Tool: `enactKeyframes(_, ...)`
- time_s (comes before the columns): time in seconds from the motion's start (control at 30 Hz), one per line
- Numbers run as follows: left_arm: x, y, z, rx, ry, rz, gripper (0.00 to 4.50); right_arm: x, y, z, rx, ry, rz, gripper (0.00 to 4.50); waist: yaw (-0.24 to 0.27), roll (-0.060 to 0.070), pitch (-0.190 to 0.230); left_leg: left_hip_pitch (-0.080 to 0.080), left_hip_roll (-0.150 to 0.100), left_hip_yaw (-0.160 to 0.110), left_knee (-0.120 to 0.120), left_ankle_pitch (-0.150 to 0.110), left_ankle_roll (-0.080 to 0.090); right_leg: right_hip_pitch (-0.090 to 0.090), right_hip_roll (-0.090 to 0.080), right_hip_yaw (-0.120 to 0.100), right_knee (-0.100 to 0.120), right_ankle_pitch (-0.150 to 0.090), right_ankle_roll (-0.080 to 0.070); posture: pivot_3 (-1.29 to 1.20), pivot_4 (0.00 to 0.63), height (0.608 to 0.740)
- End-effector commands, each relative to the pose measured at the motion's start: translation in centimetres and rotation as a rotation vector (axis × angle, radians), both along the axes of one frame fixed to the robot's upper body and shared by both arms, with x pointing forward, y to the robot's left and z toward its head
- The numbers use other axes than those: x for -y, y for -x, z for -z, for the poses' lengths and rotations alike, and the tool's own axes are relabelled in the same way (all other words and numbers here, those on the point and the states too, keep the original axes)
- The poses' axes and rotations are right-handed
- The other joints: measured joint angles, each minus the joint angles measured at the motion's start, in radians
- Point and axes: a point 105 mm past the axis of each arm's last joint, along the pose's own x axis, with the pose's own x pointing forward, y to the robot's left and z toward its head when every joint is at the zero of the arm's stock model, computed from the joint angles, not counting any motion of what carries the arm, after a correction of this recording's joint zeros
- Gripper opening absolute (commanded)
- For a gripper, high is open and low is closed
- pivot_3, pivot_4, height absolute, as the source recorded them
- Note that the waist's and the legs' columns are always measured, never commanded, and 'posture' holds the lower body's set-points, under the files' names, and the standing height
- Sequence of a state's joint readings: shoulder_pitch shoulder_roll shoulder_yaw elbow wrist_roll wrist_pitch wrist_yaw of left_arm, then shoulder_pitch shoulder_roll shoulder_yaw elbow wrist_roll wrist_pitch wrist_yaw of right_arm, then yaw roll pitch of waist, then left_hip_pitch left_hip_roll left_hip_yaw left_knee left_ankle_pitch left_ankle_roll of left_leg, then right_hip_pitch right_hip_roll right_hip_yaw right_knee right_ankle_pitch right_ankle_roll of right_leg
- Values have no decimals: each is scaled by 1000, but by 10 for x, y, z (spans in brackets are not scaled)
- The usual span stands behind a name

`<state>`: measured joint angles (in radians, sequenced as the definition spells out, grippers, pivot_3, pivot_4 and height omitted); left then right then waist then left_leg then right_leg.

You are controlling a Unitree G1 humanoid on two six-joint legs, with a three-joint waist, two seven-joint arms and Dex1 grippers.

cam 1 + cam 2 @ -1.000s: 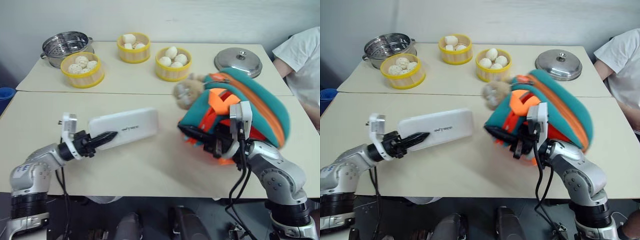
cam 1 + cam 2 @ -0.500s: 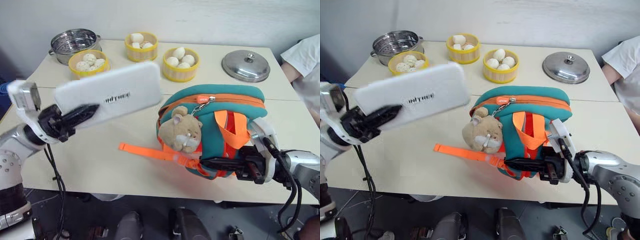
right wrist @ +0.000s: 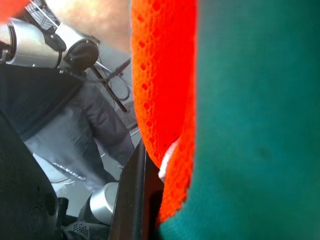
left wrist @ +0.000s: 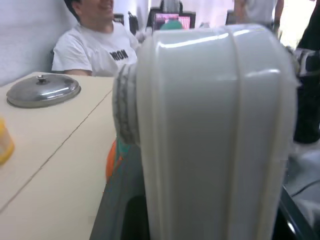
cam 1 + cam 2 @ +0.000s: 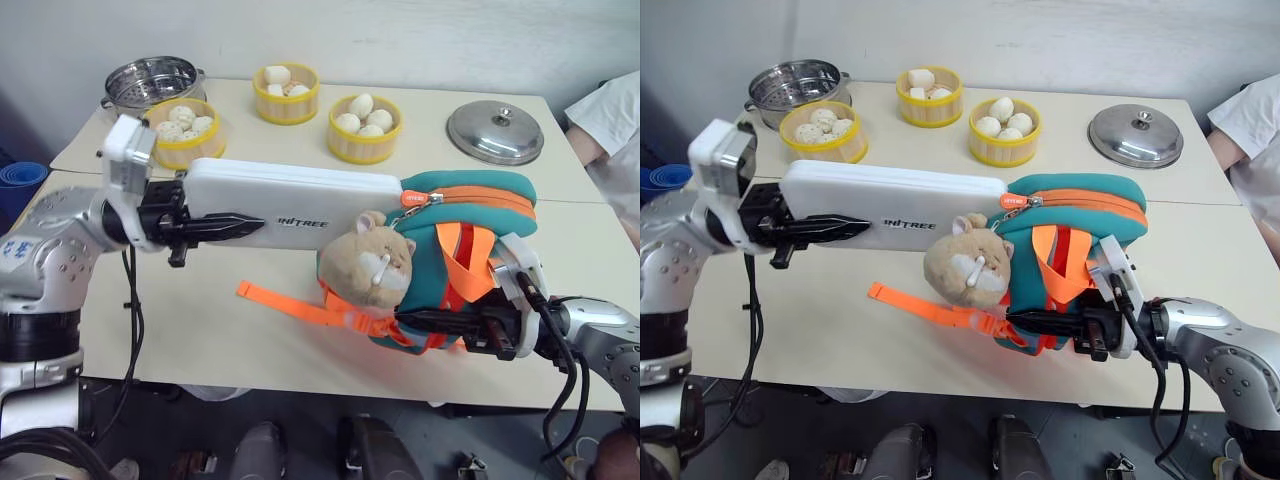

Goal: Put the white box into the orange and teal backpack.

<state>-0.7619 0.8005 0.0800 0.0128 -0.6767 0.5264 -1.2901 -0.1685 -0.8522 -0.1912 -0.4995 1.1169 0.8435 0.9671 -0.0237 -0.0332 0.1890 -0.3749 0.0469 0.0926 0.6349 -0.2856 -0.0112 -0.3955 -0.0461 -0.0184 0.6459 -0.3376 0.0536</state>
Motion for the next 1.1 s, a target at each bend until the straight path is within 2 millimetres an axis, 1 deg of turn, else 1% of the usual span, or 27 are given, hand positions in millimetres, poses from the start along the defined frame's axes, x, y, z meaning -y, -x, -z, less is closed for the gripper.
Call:
enactKeyframes(0.03, 23, -19, 8, 78, -138, -16, 1277, -3, 0, -6, 31, -17, -12, 13, 1, 0, 0, 0, 0, 0, 0, 0, 0, 0, 0, 0, 0, 0, 0, 0, 150, 740)
enactKeyframes(0.13, 46, -29, 14, 77, -214, -7, 1277, -4, -1, -6, 33, -22, -12, 13, 8, 0, 0, -2, 0, 0, 2, 0, 1, 0, 1, 0, 0, 1, 1, 0, 150, 740)
enactKeyframes(0.17, 58, -29, 17, 72, -233, 24, 1277, -4, -1, -7, 34, -22, -12, 13, 11, 0, 0, -2, 0, 0, 3, 0, 1, 0, 1, 0, 0, 1, 1, 0, 150, 740)
enactKeyframes(0.23, 94, -33, 17, 65, -209, 63, 1277, -5, -2, -6, 38, -25, -14, 13, 18, 0, 0, -2, 0, 0, 4, 0, 1, -1, 1, 1, 0, 1, 1, 0, 150, 740)
enactKeyframes(0.27, 105, -35, 16, 64, -197, 71, 1277, -6, -2, -6, 38, -25, -14, 13, 21, 0, 0, -3, 0, 0, 5, 0, 1, -1, 1, 1, 0, 1, 1, 0, 150, 740)
enactKeyframes(0.33, 132, -43, 22, 62, -167, 73, 1277, -8, -3, -6, 47, -24, -12, 13, 23, 0, 0, -5, 1, 0, 10, -1, 1, -1, 2, 1, 1, 1, 2, 0, 150, 740)
enactKeyframes(0.4, 147, -46, 28, 37, -142, 89, 1277, -9, -5, -6, 57, -26, -8, 13, 21, 0, 0, -7, 1, 0, 13, -3, 5, -2, 2, 1, 1, 2, 3, 0, 150, 740)
enactKeyframes(0.43, 148, -45, 32, -5, -142, 104, 1277, -10, -5, -6, 64, -29, -2, 13, 19, 0, 0, -8, 1, 0, 14, -3, 6, -2, 2, 1, 2, 2, 4, 0, 150, 740)
enactKeyframes(0.47, 148, -45, 34, -33, -144, 115, 1277, -11, -6, -6, 68, -32, 3, 13, 16, 0, 0, -8, 1, 0, 14, -3, 6, -3, 2, 2, 2, 2, 4, 0, 150, 740)
enactKeyframes(0.53, 140, -56, 23, -71, -54, 65, 2004, -10, -6, -8, 74, -42, 23, 0, 12, 0, 0, -9, 1, 0, 14, -3, 5, -6, 2, 2, 5, 2, 4, 0, 150, 740)
enactKeyframes(0.57, 133, -56, 21, -73, -32, 68, 2275, -8, -5, -8, 71, -51, 37, 0, 12, 0, 0, -10, 1, 0, 15, -2, 5, -8, 2, 2, 7, 2, 4, 0, 150, 740)
enactKeyframes(0.63, 116, -55, 21, -79, -9, 80, 2907, -3, -5, -6, 84, -46, 79, 0, 12, 0, 0, -14, 1, 0, 15, 1, 1, -14, 2, 2, 10, 2, 4, 0, 150, 740)
enactKeyframes(0.7, 99, -49, 19, -64, 39, 111, 3491, 0, -13, -8, 140, -68, 153, 0, 8, 0, 0, -14, 1, 1, 15, 2, 0, -14, 2, 3, 12, 2, 3, 0, 150, 740)
enactKeyframes(0.73, 92, -48, 18, -49, 63, 111, 3830, 1, -16, -9, 161, -85, 185, 0, 5, 0, 0, -13, 1, 1, 15, 2, -1, -14, 2, 3, 12, 1, 3, 0, 150, 740)
enactKeyframes(0.77, 80, -50, 18, -33, 76, 90, 4089, 1, -19, -10, 174, -99, 204, 0, 3, 0, 0, -13, 1, 1, 15, 2, -1, -14, 2, 3, 12, 1, 3, 0, 150, 740)
enactKeyframes(0.83, 58, -53, 20, -19, 64, 48, 4089, 0, -22, -9, 183, -108, 215, 0, 0, 0, 0, -14, 1, 1, 16, 3, -1, -14, 2, 3, 13, 1, 3, 0, 150, 740)
enactKeyframes(0.87, 47, -51, 21, -25, 47, 46, 4089, -1, -23, -8, 186, -108, 217, 0, -1, 0, 0, -14, 1, 1, 16, 3, -1, -14, 2, 3, 13, 1, 3, 0, 150, 740)
enactKeyframes(0.93, 32, -41, 19, -29, 28, 74, 4089, -2, -25, -6, 194, -105, 221, 0, -3, 0, 0, -14, 1, 1, 16, 3, -1, -14, 2, 3, 13, 1, 3, 0, 150, 740)
enactKeyframes(0.97, 28, -36, 16, -27, 28, 85, 4089, -2, -25, -5, 196, -103, 218, 0, -3, 0, 0, -14, 1, 1, 16, 3, -1, -14, 2, 3, 13, 1, 3, 0, 150, 740)
enactKeyframes(1.03, 27, -23, 9, 4, 33, 110, 4089, -3, -26, -4, 200, -101, 216, 0, -2, 0, 0, -14, 1, 1, 16, 3, -1, -15, 2, 3, 13, 1, 3, 0, 150, 740)
enactKeyframes(1.1, 34, -8, 7, 18, 36, 156, 4089, -3, -28, -3, 204, -96, 210, 0, 4, 0, 0, -14, 0, 0, 16, 2, 0, -14, 1, 2, 13, 1, 3, 0, 150, 740)
